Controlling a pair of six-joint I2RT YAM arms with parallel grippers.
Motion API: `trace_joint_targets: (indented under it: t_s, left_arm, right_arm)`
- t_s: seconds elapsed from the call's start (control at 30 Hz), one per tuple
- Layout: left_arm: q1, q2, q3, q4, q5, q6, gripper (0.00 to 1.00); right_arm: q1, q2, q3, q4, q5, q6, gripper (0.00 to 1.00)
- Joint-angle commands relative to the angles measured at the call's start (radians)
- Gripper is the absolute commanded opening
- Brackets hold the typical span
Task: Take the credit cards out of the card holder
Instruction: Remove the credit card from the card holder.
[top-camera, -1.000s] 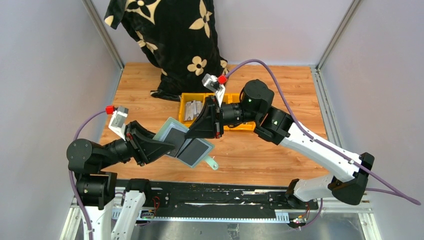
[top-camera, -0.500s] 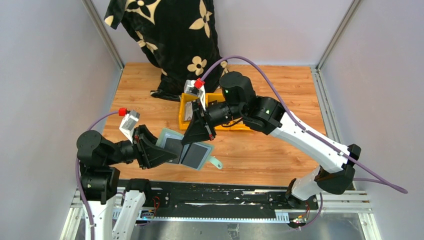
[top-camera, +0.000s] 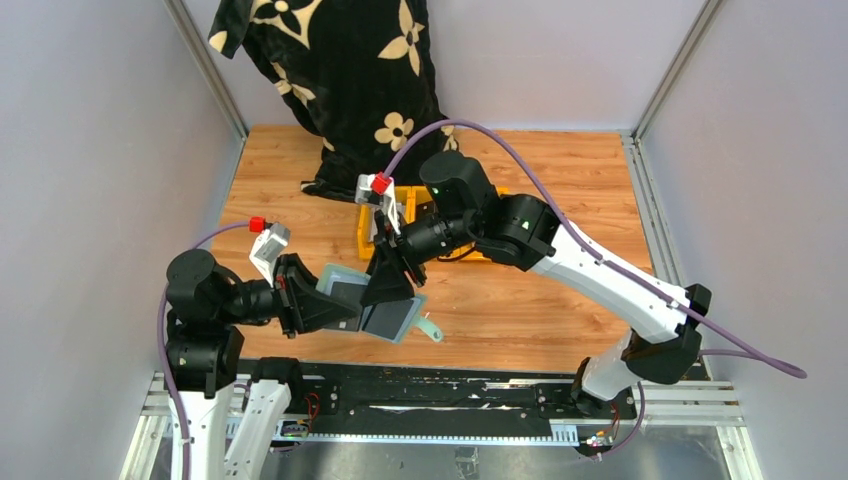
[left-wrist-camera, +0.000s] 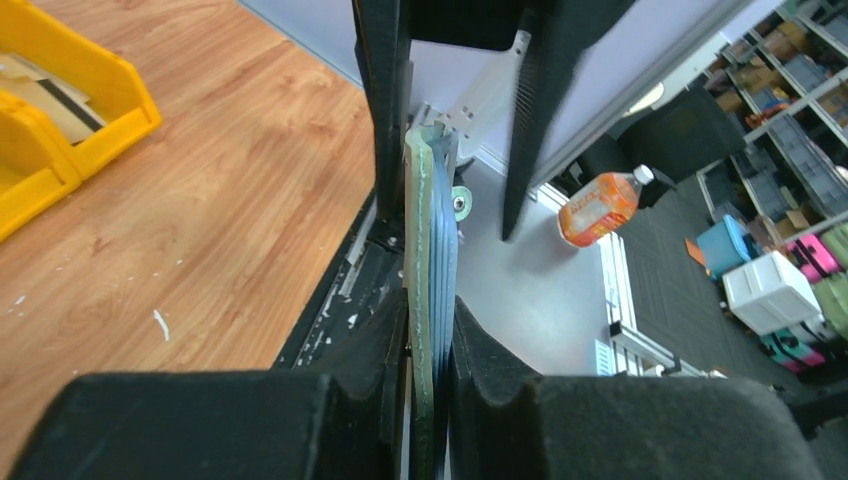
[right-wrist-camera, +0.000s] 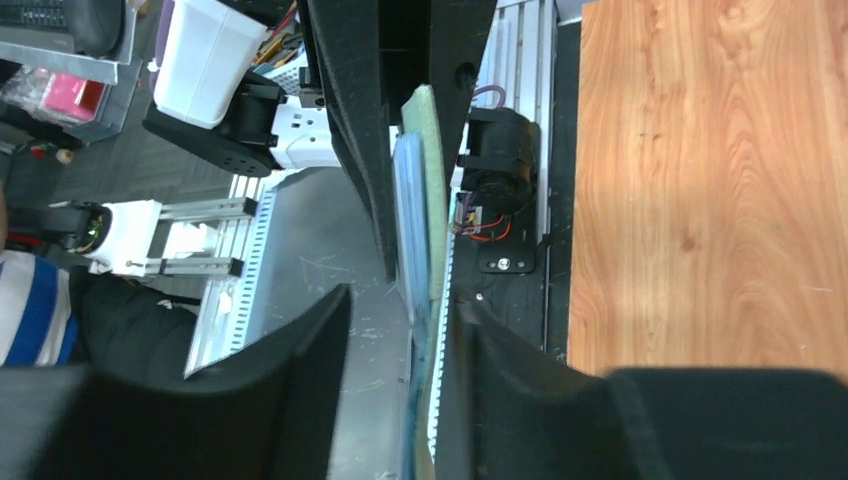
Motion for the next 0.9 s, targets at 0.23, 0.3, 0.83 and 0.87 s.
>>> trace_joint_targets:
  t_s: [0.23,0.3,0.83,0.87]
  left_arm:
    - [-0.001,0.024,0.014,0.236,-0.109,-0.266,0.0]
    - [-0.001,0.009,0.003,0.269,-0.109,-0.296,0.0]
    - [0.0,-0.002,-0.029,0.231,-0.061,-0.296,0.37]
    - [-0.001,0.001,-0.027,0.231,-0.052,-0.294,0.35]
  right_arm:
    - [-0.088,-0.235,-0.392,0.393,-0.057,0.203,0.51]
    - [-0.093,-0.259,-0.432,0.447,-0.062,0.23,0.44]
    - [-0.087,-0.151,-0.193,0.024,-0.057,0.018,0.0]
    - [-0.083,-0.146,-0.184,0.014,-0.054,0.009,0.0]
